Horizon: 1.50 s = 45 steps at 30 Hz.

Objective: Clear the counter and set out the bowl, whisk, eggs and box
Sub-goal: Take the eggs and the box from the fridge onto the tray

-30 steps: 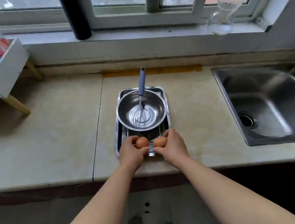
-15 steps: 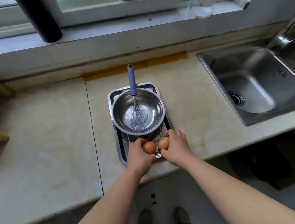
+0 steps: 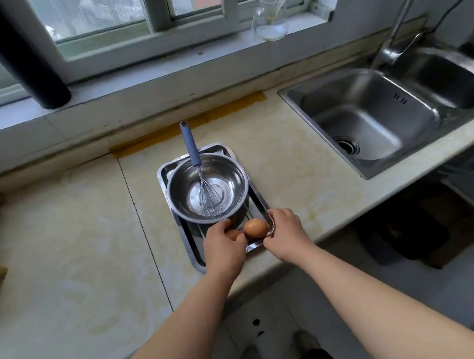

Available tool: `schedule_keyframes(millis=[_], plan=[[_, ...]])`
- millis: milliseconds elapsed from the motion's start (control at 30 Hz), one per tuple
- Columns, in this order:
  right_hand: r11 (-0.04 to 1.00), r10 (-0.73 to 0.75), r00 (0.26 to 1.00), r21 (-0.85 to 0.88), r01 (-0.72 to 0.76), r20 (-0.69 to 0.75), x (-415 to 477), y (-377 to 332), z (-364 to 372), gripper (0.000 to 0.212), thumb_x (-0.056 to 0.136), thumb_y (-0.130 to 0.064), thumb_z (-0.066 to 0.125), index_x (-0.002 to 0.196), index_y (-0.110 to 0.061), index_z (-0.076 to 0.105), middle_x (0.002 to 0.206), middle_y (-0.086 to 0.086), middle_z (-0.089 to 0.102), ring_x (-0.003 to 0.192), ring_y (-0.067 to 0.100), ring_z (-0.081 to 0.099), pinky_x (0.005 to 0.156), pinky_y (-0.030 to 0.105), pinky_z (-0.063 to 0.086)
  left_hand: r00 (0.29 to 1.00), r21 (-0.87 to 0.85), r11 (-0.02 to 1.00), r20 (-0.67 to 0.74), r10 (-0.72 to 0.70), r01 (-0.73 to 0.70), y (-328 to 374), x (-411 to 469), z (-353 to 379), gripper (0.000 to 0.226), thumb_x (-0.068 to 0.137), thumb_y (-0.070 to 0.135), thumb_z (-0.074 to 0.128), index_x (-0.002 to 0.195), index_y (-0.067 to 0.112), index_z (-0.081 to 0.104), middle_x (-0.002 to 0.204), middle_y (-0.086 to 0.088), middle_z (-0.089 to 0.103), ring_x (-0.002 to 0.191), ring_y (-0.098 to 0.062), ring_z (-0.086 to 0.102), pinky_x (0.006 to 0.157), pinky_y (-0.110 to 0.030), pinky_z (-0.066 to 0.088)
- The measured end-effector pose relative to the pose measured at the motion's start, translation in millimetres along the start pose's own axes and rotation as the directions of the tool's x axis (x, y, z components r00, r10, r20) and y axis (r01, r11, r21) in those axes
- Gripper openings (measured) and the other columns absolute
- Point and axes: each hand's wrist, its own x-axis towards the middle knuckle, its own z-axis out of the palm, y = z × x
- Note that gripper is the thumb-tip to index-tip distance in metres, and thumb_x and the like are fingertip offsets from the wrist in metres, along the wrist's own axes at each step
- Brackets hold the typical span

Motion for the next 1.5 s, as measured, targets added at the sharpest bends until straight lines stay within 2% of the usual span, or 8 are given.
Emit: schedule_keyframes(millis=[200,300,467,800,967,1200,1333,1500], plan=[[0.995,0.049,0.993,0.096,-0.039,-0.11,-19.9,12.7,-23.1,0.061,0.084,-0.014,0.059,0.14,-0.007,0.036,0.144,0.012,0.038,0.135,0.028,0.033,0.112,0.031,0.026,0.996,-0.102,0.991,0.007,0.087,-0.086,32.8,-11.7,8.0,0.038,0.081,0.012,0.06,0.119,0.015,0.062,0.112,0.004,0.064,0.103,-0.013,0.059,0.088,-0.024,0.043],[0.984,0.105,0.977,0.158,-0.076,-0.184,-35.5,32.2,-44.9,0.059,0.085,-0.014,0.056,0.14,-0.007,0.036,0.144,0.013,0.038,0.134,0.028,0.035,0.112,0.032,0.027,0.986,-0.105,0.983,0.052,0.156,-0.15,54.2,-18.8,28.0,0.03,0.083,0.015,0.057,0.111,0.019,0.064,0.101,0.005,0.068,0.092,-0.016,0.065,0.087,-0.031,0.051],[0.94,0.221,0.918,0.323,-0.111,-0.328,-69.9,76.8,-82.5,0.053,0.09,-0.017,0.053,0.14,-0.009,0.039,0.143,0.01,0.039,0.133,0.025,0.039,0.11,0.032,0.031,0.95,-0.118,0.96,0.152,0.272,-0.256,94.7,-45.3,69.6,0.025,0.088,0.008,0.055,0.11,0.014,0.066,0.101,0.001,0.067,0.084,-0.013,0.06,0.069,-0.021,0.043],[0.8,0.551,0.639,0.556,-0.224,-0.536,-197.8,242.3,-153.5,0.046,0.09,-0.016,0.054,0.134,-0.01,0.047,0.138,0.011,0.047,0.125,0.024,0.049,0.102,0.03,0.038,0.788,-0.218,0.914,0.465,0.404,-0.341,147.8,-179.1,226.8,0.02,0.086,0.01,0.058,0.103,0.014,0.069,0.094,-0.001,0.072,0.077,-0.017,0.063,0.075,-0.03,0.051],[0.756,0.634,0.542,0.588,-0.287,-0.551,-273.0,329.6,-176.3,0.042,0.091,-0.016,0.054,0.132,-0.016,0.05,0.135,0.009,0.051,0.119,0.023,0.054,0.081,0.02,0.037,0.715,-0.226,0.897,0.543,0.44,-0.381,155.6,-267.6,299.1,0.018,0.087,0.009,0.06,0.101,0.013,0.07,0.089,-0.002,0.071,0.077,-0.015,0.063,0.08,-0.032,0.053],[0.713,0.699,0.427,0.612,-0.344,-0.574,-381.1,441.9,-203.0,0.042,0.09,-0.016,0.056,0.131,-0.012,0.052,0.133,0.013,0.054,0.121,0.026,0.052,0.093,0.026,0.039,0.601,-0.209,0.891,0.674,0.43,-0.402,159.0,-381.2,398.4,0.019,0.086,0.013,0.06,0.103,0.014,0.068,0.094,-0.004,0.072,0.083,-0.02,0.066,0.084,-0.036,0.055],[0.679,0.733,0.359,0.65,-0.34,-0.578,-438.7,501.7,-212.6,0.041,0.09,-0.014,0.055,0.131,-0.011,0.052,0.134,0.012,0.053,0.121,0.025,0.052,0.094,0.025,0.038,0.535,-0.207,0.884,0.73,0.425,-0.42,159.4,-442.6,450.7,0.018,0.087,0.011,0.058,0.103,0.014,0.067,0.09,-0.003,0.069,0.071,-0.015,0.06,0.07,-0.028,0.053],[0.621,0.784,0.275,0.696,-0.36,-0.557,-483.9,558.2,-222.0,0.04,0.091,-0.014,0.055,0.131,-0.011,0.052,0.133,0.011,0.052,0.115,0.025,0.055,0.089,0.022,0.037,0.456,-0.204,0.884,0.794,0.401,-0.421,160.7,-493.2,495.8,0.022,0.088,0.008,0.058,0.108,0.011,0.066,0.097,-0.008,0.069,0.082,-0.017,0.062,0.083,-0.033,0.055]])
